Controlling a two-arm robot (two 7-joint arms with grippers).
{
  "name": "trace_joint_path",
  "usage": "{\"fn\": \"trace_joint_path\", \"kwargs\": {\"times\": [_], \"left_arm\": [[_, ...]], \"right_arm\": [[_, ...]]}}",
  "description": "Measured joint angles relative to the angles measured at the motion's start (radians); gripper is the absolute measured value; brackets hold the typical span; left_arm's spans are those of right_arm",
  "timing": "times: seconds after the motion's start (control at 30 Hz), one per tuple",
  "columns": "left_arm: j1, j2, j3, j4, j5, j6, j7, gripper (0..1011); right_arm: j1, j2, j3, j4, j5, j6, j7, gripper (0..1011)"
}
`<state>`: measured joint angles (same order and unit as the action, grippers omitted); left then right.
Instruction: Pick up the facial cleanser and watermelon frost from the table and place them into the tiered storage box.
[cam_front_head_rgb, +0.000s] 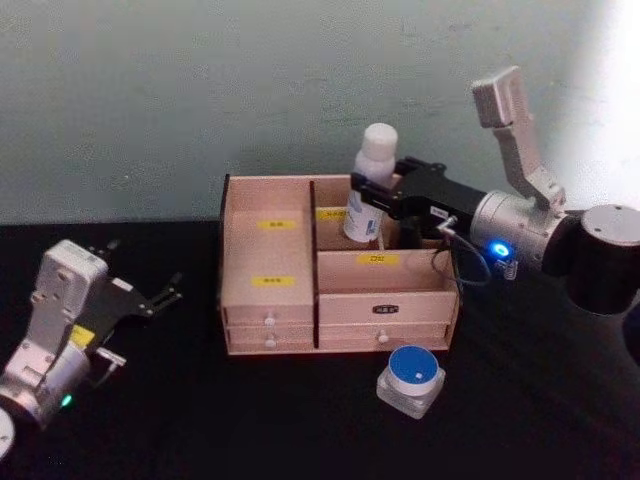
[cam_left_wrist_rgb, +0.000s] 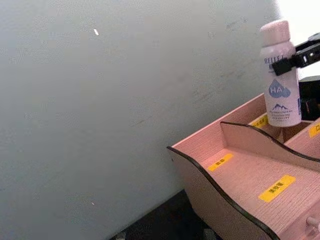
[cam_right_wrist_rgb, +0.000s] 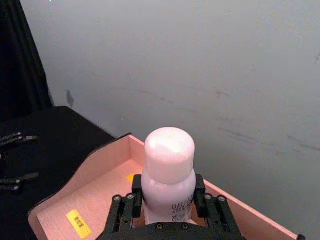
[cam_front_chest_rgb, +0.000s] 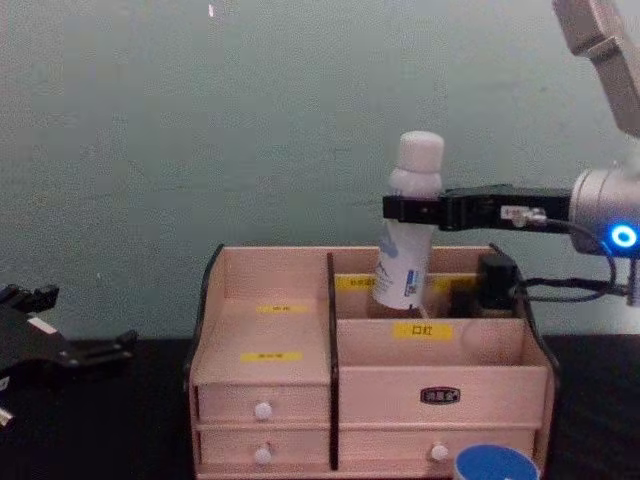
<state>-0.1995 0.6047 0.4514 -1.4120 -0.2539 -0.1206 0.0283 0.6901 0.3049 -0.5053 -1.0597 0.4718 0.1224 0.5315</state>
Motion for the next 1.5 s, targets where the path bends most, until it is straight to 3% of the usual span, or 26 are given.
{"fn": "trace_joint_path", "kwargs": {"times": [0.47,1.5], "left_arm": [[0.0,0.0,0.0,0.0,0.0,0.0,0.0,1001],[0.0,0.0,0.0,0.0,0.0,0.0,0.0,1002]], "right_arm": [[0.03,-0.042,-0.003,0.078,-0.029,-0.023,0.027,590],[0.035,-0.079,0.001,0.17,-0.082,-0.029,0.031,590]]}}
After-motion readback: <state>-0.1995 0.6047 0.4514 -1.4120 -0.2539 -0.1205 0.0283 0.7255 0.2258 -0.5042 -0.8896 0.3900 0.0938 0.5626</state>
